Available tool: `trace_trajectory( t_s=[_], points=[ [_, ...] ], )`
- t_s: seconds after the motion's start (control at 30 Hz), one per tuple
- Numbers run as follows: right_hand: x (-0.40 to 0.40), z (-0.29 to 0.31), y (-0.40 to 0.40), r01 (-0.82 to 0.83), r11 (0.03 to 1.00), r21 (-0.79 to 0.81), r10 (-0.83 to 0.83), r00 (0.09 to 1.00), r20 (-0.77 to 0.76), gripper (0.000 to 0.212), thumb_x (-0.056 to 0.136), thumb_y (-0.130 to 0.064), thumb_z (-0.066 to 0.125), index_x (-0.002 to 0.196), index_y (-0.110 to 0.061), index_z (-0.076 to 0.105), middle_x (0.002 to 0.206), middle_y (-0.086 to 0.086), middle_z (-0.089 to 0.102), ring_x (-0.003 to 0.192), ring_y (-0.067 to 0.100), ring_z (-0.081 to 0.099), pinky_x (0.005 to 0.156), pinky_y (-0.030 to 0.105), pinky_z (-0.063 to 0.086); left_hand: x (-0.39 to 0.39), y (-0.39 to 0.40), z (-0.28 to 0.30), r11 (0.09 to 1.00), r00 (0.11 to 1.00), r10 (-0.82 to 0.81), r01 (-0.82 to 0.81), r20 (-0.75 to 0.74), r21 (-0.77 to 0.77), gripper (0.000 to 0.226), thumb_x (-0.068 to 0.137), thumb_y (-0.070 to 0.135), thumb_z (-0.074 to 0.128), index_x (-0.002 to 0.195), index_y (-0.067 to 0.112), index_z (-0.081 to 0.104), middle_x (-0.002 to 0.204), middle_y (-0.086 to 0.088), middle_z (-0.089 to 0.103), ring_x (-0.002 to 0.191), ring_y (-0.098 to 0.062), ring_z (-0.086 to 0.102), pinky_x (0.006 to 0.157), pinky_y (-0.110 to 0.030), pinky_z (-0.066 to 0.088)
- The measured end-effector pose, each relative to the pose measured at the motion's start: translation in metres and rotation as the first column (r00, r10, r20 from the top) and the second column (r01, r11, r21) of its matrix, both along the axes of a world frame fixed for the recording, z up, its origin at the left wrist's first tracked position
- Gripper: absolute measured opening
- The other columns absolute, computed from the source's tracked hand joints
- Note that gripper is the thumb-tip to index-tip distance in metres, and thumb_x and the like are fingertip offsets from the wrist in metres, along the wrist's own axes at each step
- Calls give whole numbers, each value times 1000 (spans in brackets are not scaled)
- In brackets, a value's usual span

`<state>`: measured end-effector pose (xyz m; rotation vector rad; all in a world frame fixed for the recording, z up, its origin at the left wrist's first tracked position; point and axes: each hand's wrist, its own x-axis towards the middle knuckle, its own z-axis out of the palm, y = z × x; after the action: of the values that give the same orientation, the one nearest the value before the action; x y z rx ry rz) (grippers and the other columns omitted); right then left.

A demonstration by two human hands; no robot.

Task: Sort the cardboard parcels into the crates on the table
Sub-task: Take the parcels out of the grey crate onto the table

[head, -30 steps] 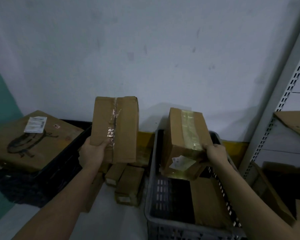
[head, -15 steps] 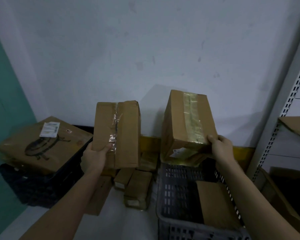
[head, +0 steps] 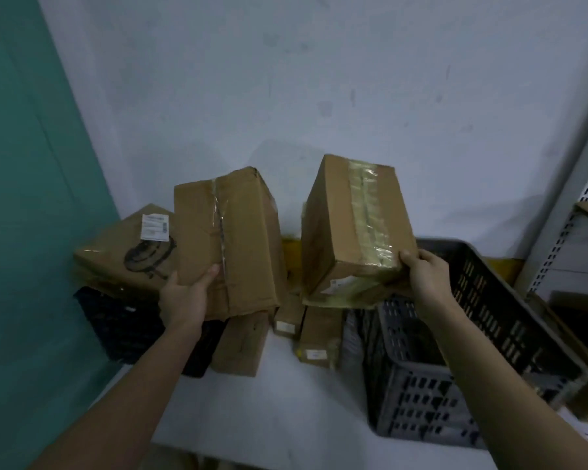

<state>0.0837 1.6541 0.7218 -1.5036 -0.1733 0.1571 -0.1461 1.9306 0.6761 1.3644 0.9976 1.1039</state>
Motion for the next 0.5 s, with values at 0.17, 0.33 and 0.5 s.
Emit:
trace_trajectory(
  t_s=[0.17, 0.33, 0.5],
  points=[
    [-49, -19, 1, -55, 985, -164, 50, 998, -32, 15, 100, -18, 55, 104, -7, 65, 94, 14, 67, 82, 35, 67, 58, 43, 61, -55, 2, -15, 999, 1000, -31, 31, -4, -32, 60, 69, 56, 82, 121, 34, 62, 105, 10, 65, 93, -16, 62, 82, -36, 52],
    [-85, -42, -2, -175, 860, -480, 151, 985, -87, 18, 103, -19, 52, 108, -6, 63, 103, 18, 63, 87, 38, 64, 68, 48, 61, -112, -15, -56, 996, 998, -64, 62, -23, -59, 62, 68, 60, 81, 122, 39, 57, 109, 10, 67, 97, -16, 63, 89, -45, 53],
    [-106, -65, 10, -328, 653, -682, 260, 944, -205, 17, 103, -15, 49, 110, -4, 60, 104, 23, 62, 86, 41, 67, 72, 53, 61, -159, -28, -94, 992, 997, -13, 3, -78, -122, 65, 73, 51, 81, 130, 29, 58, 117, 1, 67, 103, -22, 64, 92, -45, 52]
  ],
)
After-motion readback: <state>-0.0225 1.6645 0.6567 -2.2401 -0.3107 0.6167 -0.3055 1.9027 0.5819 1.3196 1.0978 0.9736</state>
